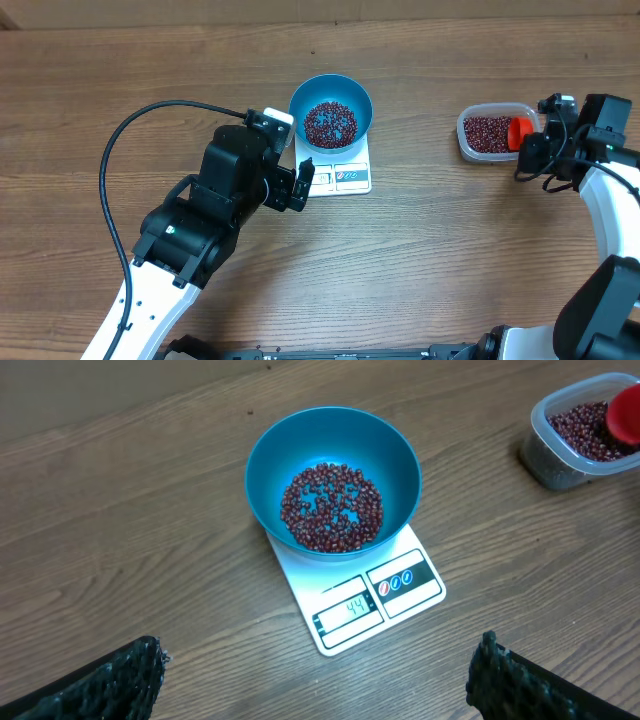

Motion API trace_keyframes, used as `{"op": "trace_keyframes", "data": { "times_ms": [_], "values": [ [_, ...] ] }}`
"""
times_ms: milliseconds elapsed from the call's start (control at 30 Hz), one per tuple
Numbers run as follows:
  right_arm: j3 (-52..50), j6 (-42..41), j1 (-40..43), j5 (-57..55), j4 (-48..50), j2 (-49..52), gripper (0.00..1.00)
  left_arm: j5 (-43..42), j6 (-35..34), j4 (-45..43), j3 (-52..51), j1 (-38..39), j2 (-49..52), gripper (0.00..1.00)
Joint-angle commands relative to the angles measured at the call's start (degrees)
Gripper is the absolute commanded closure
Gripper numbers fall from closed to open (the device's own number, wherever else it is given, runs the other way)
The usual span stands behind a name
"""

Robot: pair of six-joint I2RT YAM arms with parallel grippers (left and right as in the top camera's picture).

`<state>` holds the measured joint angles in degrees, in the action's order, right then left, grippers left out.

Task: Scoop item into bowl and weigh 150g on scale
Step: 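Lift the empty scoop and move it back to the bean tub, then scoop beans again from the tub with the right gripper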

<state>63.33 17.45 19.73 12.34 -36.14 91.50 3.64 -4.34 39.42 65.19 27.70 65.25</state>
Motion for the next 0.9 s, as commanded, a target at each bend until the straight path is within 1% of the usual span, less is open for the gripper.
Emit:
{"op": "trace_keyframes", "data": {
  "times_ms": [0, 233, 500, 767, 867],
  "values": [
    [0.37, 0.66, -0.57, -0.96, 0.90, 1.66, 0.96, -0.52, -0.39, -0.02, 0.09, -0.31, -0.76, 0.00],
    [0.37, 0.68, -2.84, -0.92, 2.08, 5.22, 0.96, -0.50, -0.39, 0.00, 0.09, -0.31, -0.76, 0.01],
    [0.37, 0.61, -8.07, -0.66, 2.80, 7.65, 0.96, -0.50, -0.39, 0.00, 0.09, -0.31, -0.76, 0.01],
    [0.37, 0.57, -7.98, 7.93, 2.64, 7.65, 0.96, -0.50, -0.39, 0.00, 0.09, -0.31, -0.76, 0.00],
    [0.37, -0.48, -7.98, 8.35, 2.58, 7.65, 0.96, -0.52, -0.39, 0.00, 0.09, -0.31, -0.76, 0.00]
  ]
}}
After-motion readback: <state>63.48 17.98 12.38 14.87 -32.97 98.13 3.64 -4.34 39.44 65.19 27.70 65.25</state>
